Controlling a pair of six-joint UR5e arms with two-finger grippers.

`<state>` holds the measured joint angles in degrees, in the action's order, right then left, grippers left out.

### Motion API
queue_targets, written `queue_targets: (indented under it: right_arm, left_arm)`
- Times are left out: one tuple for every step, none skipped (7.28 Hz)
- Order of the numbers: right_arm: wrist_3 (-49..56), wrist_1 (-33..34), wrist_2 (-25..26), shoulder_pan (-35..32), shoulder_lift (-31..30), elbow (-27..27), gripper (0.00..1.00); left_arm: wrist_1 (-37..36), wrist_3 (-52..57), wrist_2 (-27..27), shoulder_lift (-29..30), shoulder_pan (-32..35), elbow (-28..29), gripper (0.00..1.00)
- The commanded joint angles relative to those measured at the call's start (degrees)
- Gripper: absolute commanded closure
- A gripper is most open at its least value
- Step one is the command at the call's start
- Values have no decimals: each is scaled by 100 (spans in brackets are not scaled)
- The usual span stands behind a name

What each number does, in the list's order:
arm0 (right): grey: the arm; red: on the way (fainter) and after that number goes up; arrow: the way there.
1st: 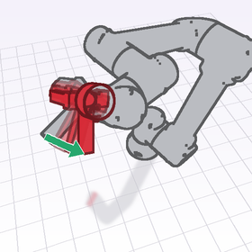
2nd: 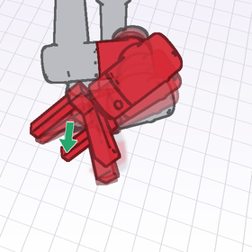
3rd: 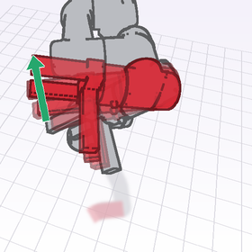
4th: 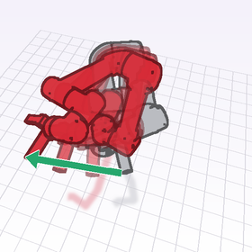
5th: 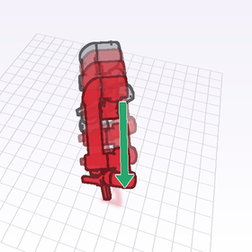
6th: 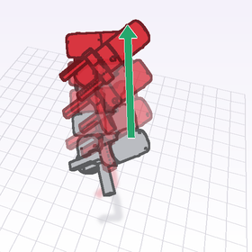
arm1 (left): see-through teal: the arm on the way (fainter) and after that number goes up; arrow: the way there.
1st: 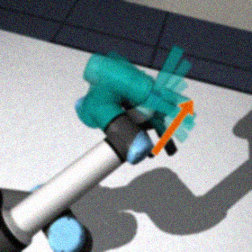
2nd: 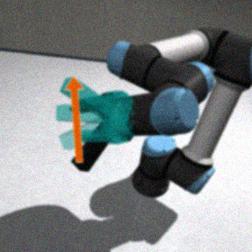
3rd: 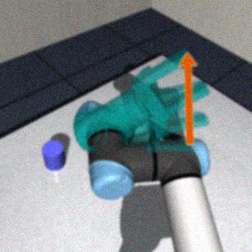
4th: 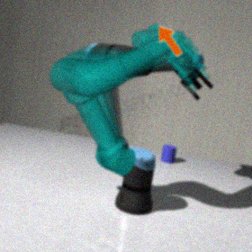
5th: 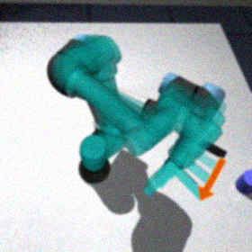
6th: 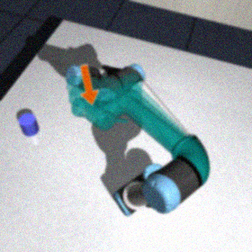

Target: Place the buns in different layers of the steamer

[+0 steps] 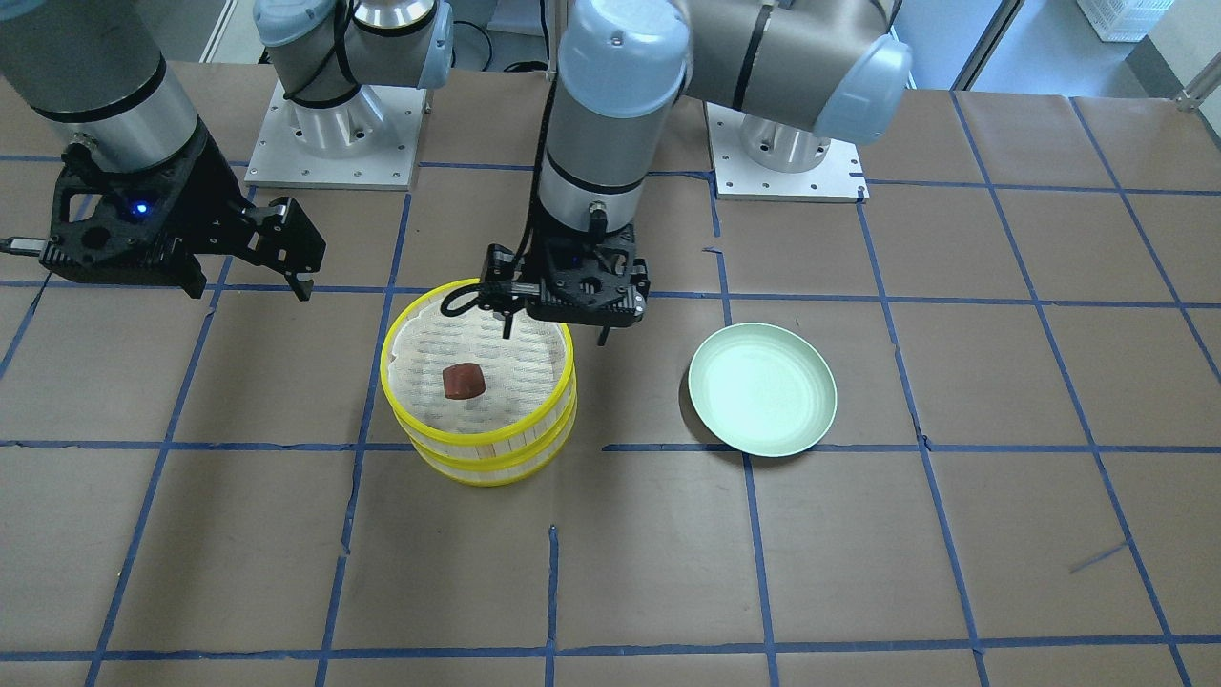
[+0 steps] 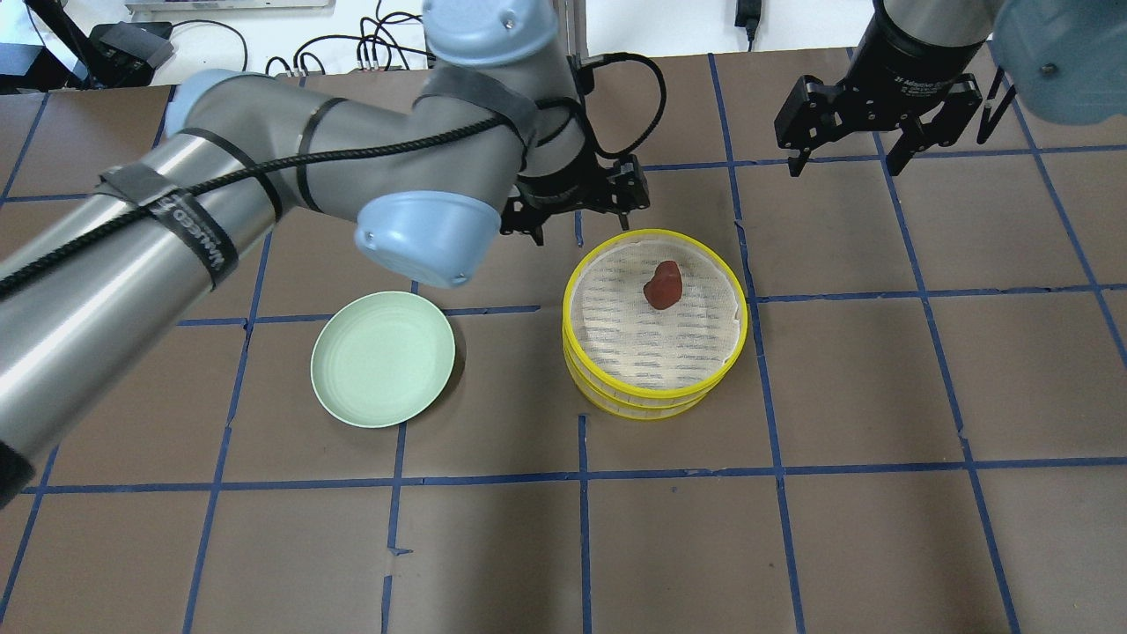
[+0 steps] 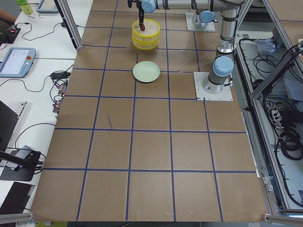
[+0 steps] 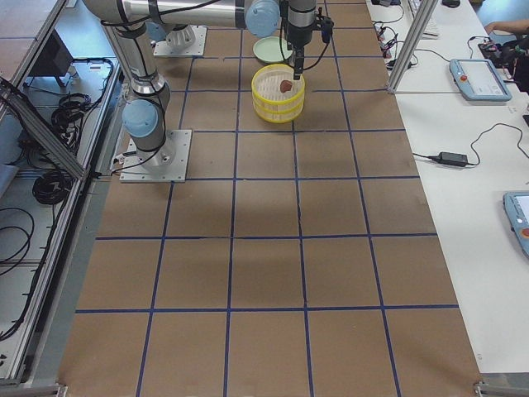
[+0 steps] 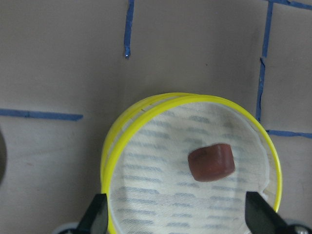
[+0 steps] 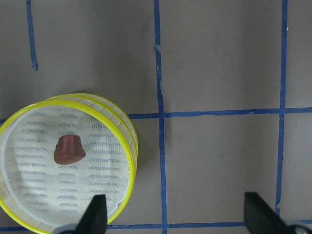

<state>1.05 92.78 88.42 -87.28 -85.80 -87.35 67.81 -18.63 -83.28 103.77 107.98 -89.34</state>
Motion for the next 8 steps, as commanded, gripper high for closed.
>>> queue_targets:
  right_arm:
    - [0, -5, 0, -8, 2, -1, 0]
    - [0, 4, 0, -8, 2, -1, 0]
    - [-8, 4, 0, -8, 10, -10, 0]
    - [-8, 4, 0, -8, 2, -10, 0]
    - [-17, 4, 0, -8, 2, -10, 0]
    - [-17, 4, 0, -17, 2, -10, 0]
    - [-17, 4, 0, -26, 2, -10, 0]
    - [-17, 4, -9, -34, 2, -10, 0]
  left_arm:
    - [791, 1689, -47, -434, -1108, 22, 0]
    - [1231, 1792, -48, -654, -1522, 22, 0]
    - [1687, 1793, -31, -909, -1778, 31, 0]
    - [2075, 1793, -48, -1190, -1911, 31, 0]
    - [2235, 1793, -109, -1314, -1913, 22, 0]
    - [2315, 1801, -292, -1385, -1869, 31, 0]
    - [2386, 1810, -312, -1403, -1843, -13, 0]
    - [2386, 1810, -312, -1395, -1834, 22, 0]
